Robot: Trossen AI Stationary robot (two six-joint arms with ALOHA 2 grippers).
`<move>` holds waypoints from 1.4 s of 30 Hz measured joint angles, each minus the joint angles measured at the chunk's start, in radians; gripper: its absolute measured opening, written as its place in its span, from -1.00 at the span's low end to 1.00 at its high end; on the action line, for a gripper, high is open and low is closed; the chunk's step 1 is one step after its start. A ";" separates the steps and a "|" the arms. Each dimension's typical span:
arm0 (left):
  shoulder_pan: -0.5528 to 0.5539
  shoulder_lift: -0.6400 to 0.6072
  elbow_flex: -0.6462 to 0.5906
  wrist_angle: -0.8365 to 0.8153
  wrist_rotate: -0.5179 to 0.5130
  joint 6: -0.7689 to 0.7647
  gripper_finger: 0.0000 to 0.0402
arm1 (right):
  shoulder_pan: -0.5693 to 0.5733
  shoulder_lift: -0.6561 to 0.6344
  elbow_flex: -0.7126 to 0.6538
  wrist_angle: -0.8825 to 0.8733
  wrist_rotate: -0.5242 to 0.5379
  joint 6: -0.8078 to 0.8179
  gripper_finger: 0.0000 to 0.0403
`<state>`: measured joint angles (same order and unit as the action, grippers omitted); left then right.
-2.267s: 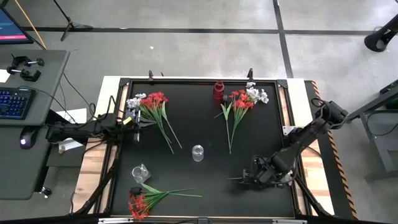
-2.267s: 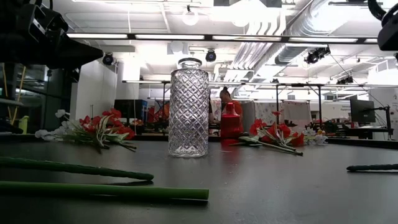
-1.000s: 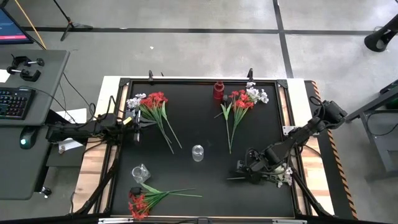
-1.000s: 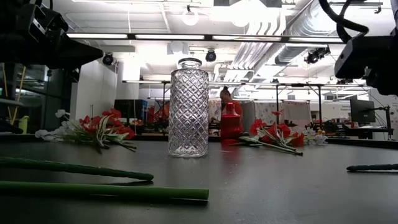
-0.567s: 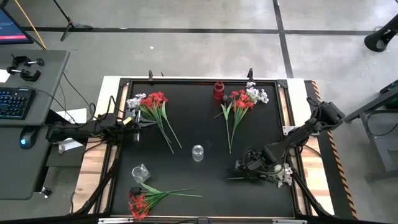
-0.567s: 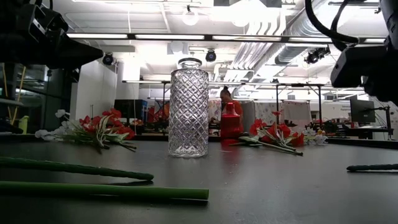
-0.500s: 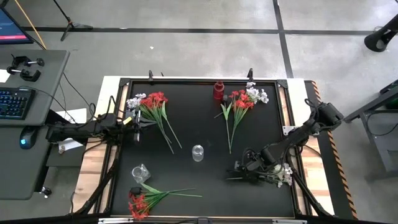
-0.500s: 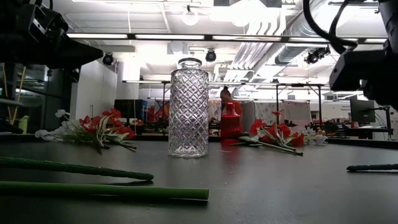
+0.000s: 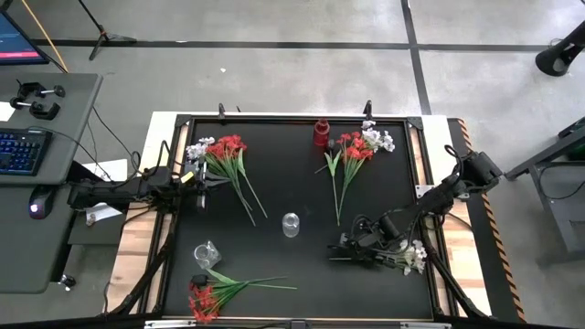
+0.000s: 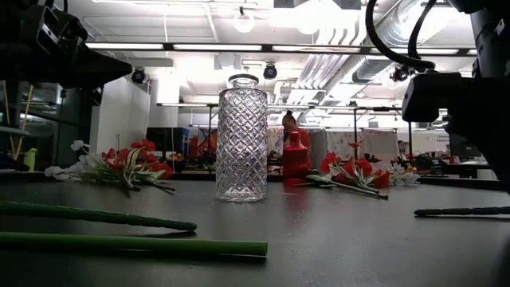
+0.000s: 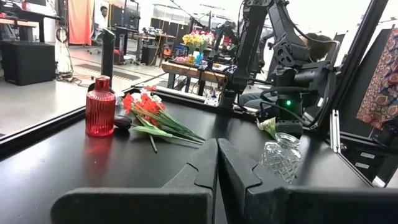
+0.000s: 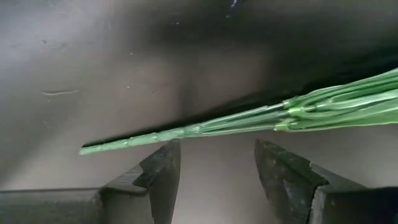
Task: Sort flowers into vase by color
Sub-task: Put the bottom white flowers into the right transparent vase
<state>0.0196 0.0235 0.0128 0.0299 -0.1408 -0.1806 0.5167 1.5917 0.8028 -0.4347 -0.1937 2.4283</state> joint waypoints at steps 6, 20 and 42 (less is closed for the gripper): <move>0.000 0.000 0.000 0.000 0.000 0.000 -1.00 | -0.005 -0.009 0.000 0.047 0.022 -0.013 -0.03; 0.000 0.000 0.000 0.000 0.000 0.000 -1.00 | 0.055 -0.301 0.062 0.059 0.499 -0.669 -0.03; 0.000 0.000 0.000 0.000 0.000 0.000 -1.00 | 0.053 -0.172 0.476 -0.731 0.038 -1.752 -0.03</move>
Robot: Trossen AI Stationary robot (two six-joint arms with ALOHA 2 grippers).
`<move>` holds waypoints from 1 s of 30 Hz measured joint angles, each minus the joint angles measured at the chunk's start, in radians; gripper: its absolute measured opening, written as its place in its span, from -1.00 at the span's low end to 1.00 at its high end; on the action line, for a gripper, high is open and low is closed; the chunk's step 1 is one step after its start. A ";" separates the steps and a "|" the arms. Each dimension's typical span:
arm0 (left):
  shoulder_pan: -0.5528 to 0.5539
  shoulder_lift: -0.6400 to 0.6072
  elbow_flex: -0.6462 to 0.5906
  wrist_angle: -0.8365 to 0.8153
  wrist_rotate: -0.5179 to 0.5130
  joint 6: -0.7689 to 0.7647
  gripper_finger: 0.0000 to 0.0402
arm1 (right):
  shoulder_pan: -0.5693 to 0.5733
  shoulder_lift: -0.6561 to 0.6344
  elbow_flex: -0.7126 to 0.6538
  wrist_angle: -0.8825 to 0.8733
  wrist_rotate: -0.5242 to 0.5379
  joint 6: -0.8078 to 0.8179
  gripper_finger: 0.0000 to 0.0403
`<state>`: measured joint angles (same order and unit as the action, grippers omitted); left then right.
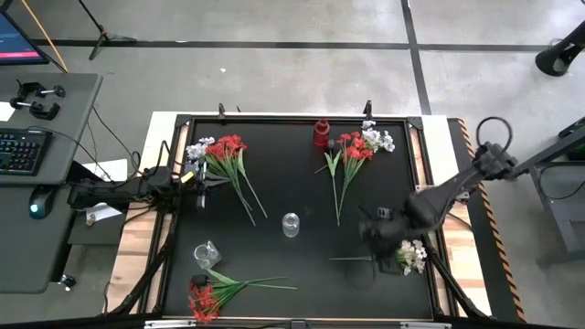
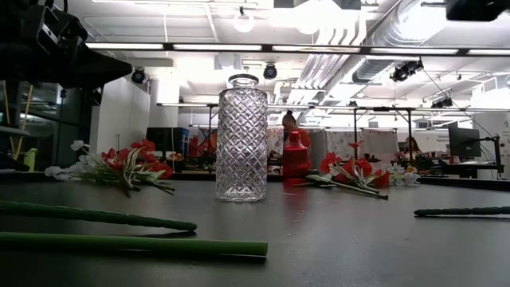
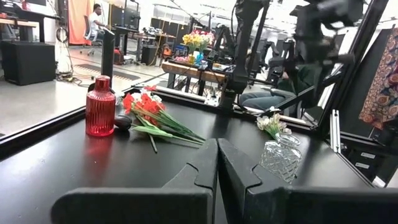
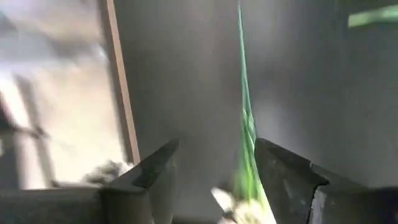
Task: Sort flowers into vase by color
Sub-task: Put the bottom white flowers into the right transparent vase
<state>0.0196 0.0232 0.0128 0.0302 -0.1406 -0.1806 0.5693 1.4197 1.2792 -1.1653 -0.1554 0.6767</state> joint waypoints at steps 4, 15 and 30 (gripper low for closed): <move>0.000 0.000 0.000 0.000 0.000 0.000 -1.00 | 0.100 0.073 0.024 -0.057 0.065 0.141 -0.03; 0.000 0.000 0.000 0.000 0.000 0.000 -1.00 | 0.237 0.260 -0.003 0.099 0.118 1.105 -0.03; 0.000 0.000 0.000 0.000 0.000 0.000 -1.00 | 0.217 0.294 -0.005 0.034 0.398 1.841 -0.03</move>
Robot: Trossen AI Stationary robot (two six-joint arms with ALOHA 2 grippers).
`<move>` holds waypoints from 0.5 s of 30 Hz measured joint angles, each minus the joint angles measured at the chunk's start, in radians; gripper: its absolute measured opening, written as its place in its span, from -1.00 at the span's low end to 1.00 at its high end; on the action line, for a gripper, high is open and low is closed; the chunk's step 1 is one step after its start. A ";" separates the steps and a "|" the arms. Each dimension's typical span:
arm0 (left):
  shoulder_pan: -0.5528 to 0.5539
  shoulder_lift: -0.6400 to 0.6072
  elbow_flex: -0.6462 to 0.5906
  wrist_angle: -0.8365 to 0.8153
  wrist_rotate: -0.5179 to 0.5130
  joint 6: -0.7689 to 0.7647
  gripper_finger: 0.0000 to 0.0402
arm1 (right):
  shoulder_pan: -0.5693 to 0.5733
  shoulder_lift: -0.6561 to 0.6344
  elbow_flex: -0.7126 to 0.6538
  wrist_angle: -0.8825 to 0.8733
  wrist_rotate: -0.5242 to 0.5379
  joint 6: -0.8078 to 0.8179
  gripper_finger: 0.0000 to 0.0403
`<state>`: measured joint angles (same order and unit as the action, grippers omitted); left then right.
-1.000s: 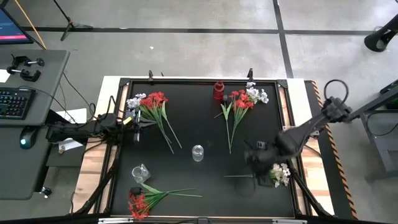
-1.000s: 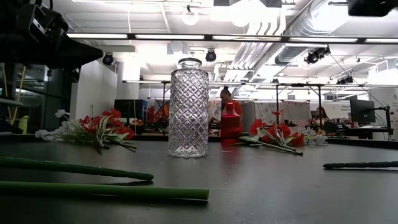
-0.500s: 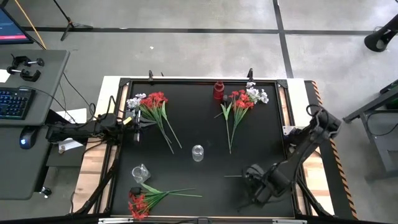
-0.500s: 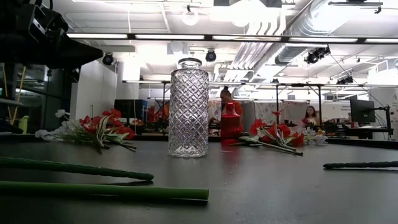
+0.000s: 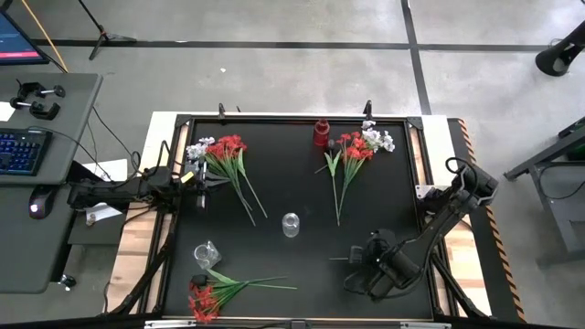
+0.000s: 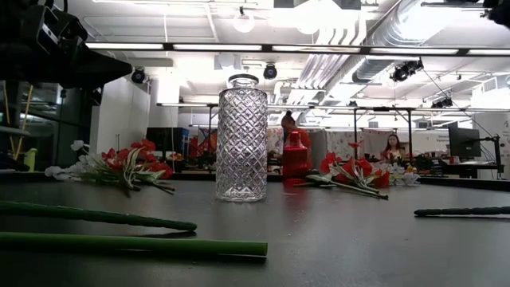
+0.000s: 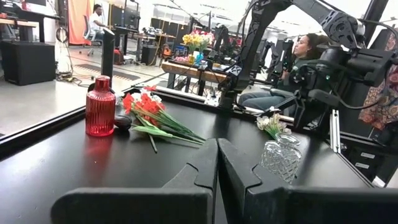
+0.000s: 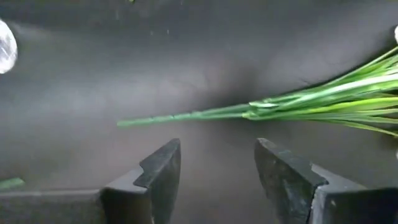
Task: Sort flowers into vase by color
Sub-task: Put the bottom white flowers into the right transparent vase
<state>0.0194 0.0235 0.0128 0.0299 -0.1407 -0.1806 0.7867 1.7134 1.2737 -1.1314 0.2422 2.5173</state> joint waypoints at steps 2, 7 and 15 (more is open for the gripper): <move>0.000 0.000 0.000 0.000 0.000 0.000 -1.00 | -0.008 0.002 0.000 -0.006 0.004 0.020 -0.03; 0.000 0.000 0.000 0.000 0.000 0.000 -1.00 | -0.025 0.040 0.000 0.015 -0.048 0.052 -0.03; 0.000 0.000 0.000 0.000 0.000 0.000 -1.00 | -0.077 0.101 0.000 0.074 -0.218 0.147 -0.03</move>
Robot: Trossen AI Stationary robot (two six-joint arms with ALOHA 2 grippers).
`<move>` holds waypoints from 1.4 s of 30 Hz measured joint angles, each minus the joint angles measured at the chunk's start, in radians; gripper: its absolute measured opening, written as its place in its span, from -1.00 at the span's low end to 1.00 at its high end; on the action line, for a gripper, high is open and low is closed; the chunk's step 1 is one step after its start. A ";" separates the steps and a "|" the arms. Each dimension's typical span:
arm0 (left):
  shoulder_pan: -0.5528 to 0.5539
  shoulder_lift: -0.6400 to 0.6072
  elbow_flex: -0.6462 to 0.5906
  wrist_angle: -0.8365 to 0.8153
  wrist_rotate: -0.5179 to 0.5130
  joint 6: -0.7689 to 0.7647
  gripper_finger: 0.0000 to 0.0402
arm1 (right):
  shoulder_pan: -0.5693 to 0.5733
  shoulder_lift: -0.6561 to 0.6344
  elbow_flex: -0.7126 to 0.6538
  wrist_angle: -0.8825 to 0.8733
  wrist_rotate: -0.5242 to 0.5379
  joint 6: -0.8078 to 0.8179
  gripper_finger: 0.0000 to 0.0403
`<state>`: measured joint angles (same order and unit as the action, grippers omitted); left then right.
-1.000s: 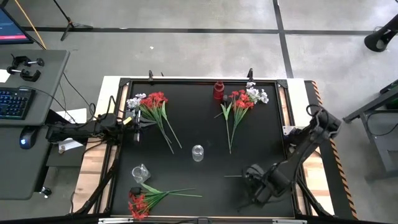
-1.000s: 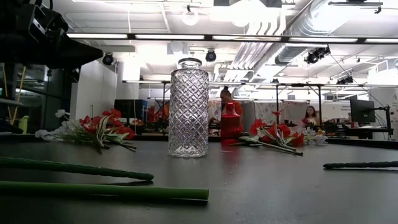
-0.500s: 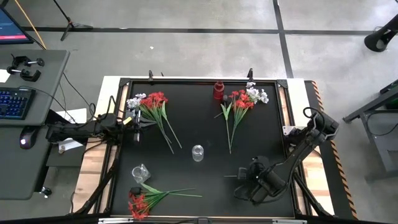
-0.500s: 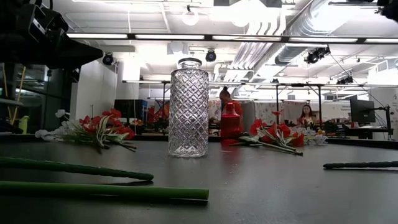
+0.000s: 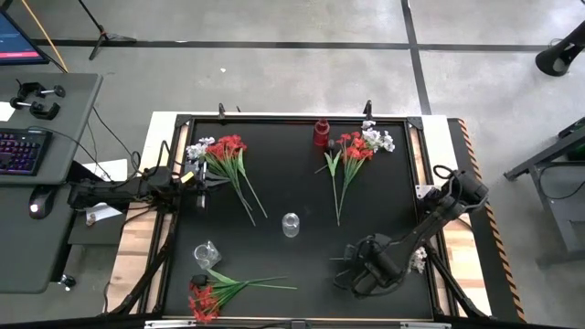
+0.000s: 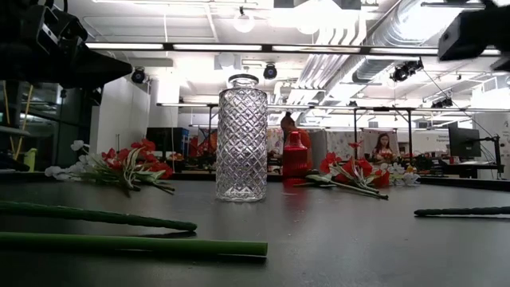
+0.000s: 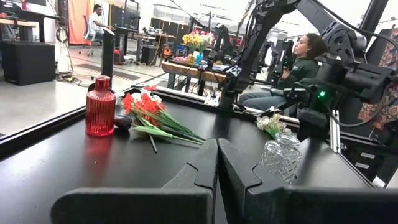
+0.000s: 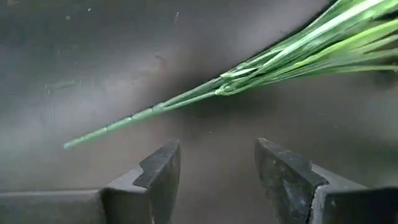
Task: Sort flowers into vase by color
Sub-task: Put the bottom white flowers into the right transparent vase
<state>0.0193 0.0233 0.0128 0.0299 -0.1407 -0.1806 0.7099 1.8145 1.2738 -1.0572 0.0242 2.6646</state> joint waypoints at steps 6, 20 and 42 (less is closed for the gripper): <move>0.000 0.000 0.000 0.000 0.000 0.000 -1.00 | -0.079 -0.003 -0.052 0.095 -0.006 0.001 -0.03; 0.000 0.000 0.000 0.000 0.000 0.000 -1.00 | -0.103 -0.009 -0.148 0.164 -0.090 0.027 -0.03; 0.000 0.000 0.000 0.000 0.000 0.000 -1.00 | -0.134 -0.011 -0.223 0.289 -0.050 0.009 -0.09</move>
<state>0.0196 0.0235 0.0128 0.0299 -0.1406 -0.1806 0.5764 1.8034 1.0504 -0.7681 -0.0260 2.6734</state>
